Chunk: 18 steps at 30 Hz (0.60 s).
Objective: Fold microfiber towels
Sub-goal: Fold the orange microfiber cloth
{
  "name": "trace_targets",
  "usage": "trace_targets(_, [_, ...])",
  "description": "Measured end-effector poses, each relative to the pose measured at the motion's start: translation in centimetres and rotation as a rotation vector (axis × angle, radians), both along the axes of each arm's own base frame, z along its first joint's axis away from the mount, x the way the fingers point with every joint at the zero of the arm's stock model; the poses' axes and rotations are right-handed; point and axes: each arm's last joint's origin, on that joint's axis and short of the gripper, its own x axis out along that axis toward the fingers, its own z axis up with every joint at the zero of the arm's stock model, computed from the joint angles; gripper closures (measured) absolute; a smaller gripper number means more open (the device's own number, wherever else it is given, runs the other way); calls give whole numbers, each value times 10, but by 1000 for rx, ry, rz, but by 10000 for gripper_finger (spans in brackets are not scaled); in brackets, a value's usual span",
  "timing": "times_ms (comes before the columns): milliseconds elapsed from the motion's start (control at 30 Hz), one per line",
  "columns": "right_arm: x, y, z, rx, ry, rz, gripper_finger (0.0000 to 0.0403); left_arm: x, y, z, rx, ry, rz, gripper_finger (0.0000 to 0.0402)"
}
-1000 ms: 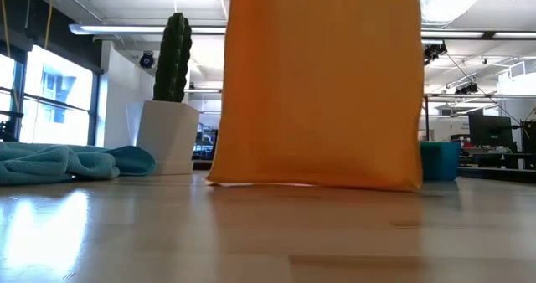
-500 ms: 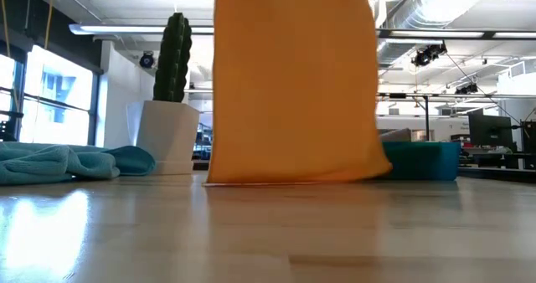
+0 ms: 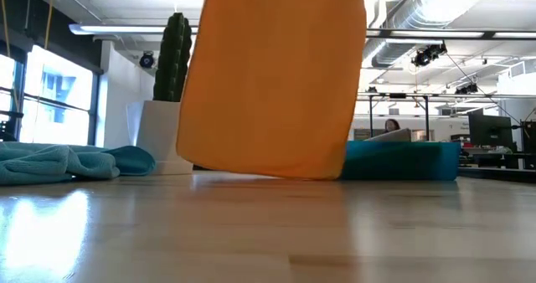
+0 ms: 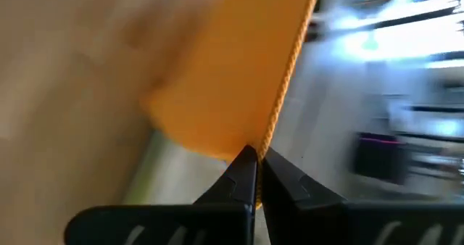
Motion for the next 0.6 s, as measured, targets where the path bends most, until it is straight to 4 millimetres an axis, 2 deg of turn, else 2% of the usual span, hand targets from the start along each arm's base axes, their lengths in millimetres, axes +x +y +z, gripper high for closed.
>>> trace_targets(100, [5, 13, -11, 217, 62, -7, 402, 5, -21, -11, -182, 1, -47, 401])
trace_targets(233, [25, 39, -33, 444, 188, 6, 402, 22, -55, -40, -226, 100, -81, 401])
trace_targets(433, [57, 88, -78, 475, 393, 74, 402, 48, -101, -90, -320, 278, -152, 401])
trace_targets(533, [68, 105, -91, 543, 421, 115, 402, 56, -117, -110, -330, 333, -179, 402])
trace_targets(600, [71, 109, -94, 556, 418, 118, 402, 58, -127, -118, -367, 356, -201, 402])
